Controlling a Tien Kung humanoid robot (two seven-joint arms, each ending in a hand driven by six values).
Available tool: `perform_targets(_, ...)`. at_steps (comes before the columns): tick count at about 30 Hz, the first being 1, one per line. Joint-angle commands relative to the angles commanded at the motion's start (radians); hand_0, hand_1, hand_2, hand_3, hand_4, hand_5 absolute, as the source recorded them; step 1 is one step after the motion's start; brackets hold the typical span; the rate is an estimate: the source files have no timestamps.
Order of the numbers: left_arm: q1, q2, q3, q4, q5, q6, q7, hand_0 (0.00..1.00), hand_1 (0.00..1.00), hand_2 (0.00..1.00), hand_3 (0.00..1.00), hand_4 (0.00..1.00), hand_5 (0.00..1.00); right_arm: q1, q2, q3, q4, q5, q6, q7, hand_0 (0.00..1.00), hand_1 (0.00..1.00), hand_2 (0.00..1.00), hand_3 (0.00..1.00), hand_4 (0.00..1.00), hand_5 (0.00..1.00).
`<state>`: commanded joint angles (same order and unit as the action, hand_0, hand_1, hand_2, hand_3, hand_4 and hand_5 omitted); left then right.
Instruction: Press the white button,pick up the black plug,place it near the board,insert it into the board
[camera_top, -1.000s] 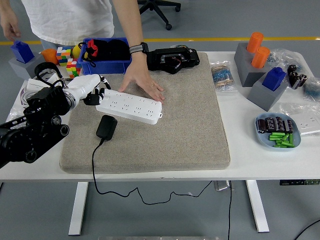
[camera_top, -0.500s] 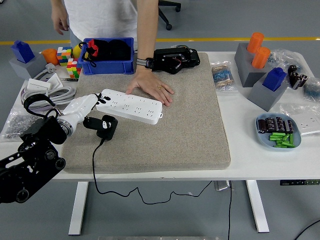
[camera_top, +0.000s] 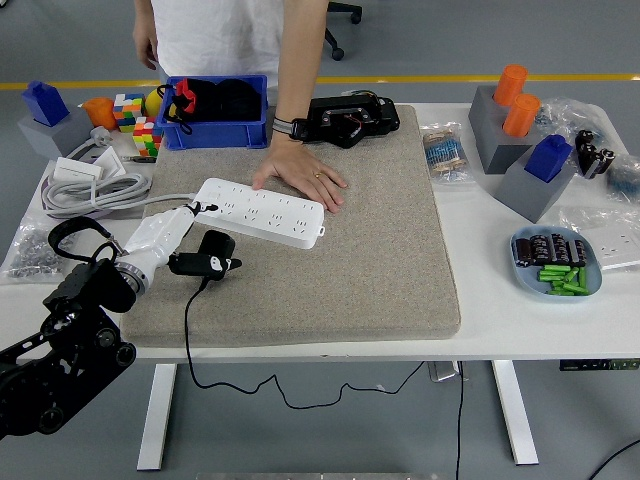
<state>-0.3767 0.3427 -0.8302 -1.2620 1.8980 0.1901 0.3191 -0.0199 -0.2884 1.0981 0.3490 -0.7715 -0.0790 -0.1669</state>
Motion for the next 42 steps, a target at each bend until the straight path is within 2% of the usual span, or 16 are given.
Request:
perform_targets(4,0.001,-0.005,0.006,0.006,0.007,0.007,0.015,0.659,0.744,0.704,0.806,0.956,0.233,0.001,-0.001,-0.006,0.0,0.002,-0.001,0.002,0.711,0.63,0.651,0.618,0.669,0.381)
perform_targets(5,0.001,-0.005,0.008,0.007,0.01,0.007,0.017,0.31,0.514,0.513,0.659,0.908,0.102,0.001,-0.001,-0.006,0.0,0.002,-0.002,0.002,0.712,0.63,0.651,0.618,0.67,0.381)
perform_targets(10,0.001,-0.008,0.017,0.013,0.016,0.016,0.013,0.31,0.514,0.513,0.659,0.908,0.102,0.001,-0.002,-0.006,0.0,0.003,-0.003,0.004,0.712,0.63,0.651,0.618,0.67,0.381)
perform_targets(11,0.001,-0.008,0.018,0.014,0.017,0.018,0.011,0.273,0.459,0.48,0.615,0.886,0.062,0.001,-0.002,-0.006,0.0,0.003,-0.003,0.005,0.713,0.63,0.651,0.618,0.669,0.381)
perform_targets(16,0.0,-0.013,0.027,0.02,0.02,0.032,0.003,0.273,0.459,0.48,0.615,0.886,0.062,-0.001,-0.002,-0.006,0.0,0.004,-0.004,0.007,0.713,0.63,0.651,0.618,0.669,0.381)
perform_targets(17,0.001,-0.015,0.028,0.021,0.02,0.035,0.001,0.244,0.405,0.447,0.584,0.863,0.026,-0.002,-0.001,-0.006,0.0,0.004,-0.005,0.008,0.711,0.63,0.651,0.618,0.668,0.38)
perform_targets(22,0.002,-0.018,0.031,0.029,0.024,0.052,-0.009,0.244,0.405,0.447,0.584,0.863,0.026,-0.005,0.002,-0.004,0.0,0.004,-0.006,0.011,0.711,0.63,0.651,0.618,0.668,0.38)
perform_targets(23,0.003,-0.019,0.032,0.032,0.025,0.056,-0.013,0.185,0.299,0.398,0.531,0.769,0.002,-0.005,0.002,-0.003,0.0,0.004,-0.006,0.012,0.711,0.63,0.651,0.617,0.669,0.38)
perform_targets(28,0.003,-0.023,0.029,0.042,0.031,0.072,-0.022,0.185,0.299,0.398,0.531,0.769,0.002,-0.006,0.003,-0.002,0.0,0.004,-0.007,0.014,0.711,0.63,0.651,0.617,0.669,0.38)
perform_targets(29,0.002,-0.023,0.029,0.044,0.032,0.075,-0.026,0.14,0.197,0.295,0.425,0.583,0.002,-0.006,0.004,-0.001,0.0,0.004,-0.008,0.014,0.712,0.63,0.649,0.614,0.669,0.38)
perform_targets(34,-0.003,-0.023,0.026,0.045,0.036,0.082,-0.036,0.14,0.197,0.295,0.425,0.583,0.002,-0.005,0.005,0.002,0.0,0.005,-0.009,0.017,0.712,0.63,0.649,0.614,0.669,0.38)
perform_targets(35,-0.004,-0.023,0.025,0.044,0.035,0.083,-0.037,0.118,0.14,0.216,0.357,0.392,0.002,-0.005,0.005,0.003,0.0,0.005,-0.009,0.017,0.712,0.629,0.648,0.613,0.667,0.377)
perform_targets(42,-0.035,-0.028,-0.011,0.045,0.02,0.099,-0.051,0.117,0.129,0.21,0.355,0.387,0.002,-0.004,0.006,0.001,0.0,0.007,-0.012,0.02,0.711,0.626,0.647,0.612,0.665,0.375)
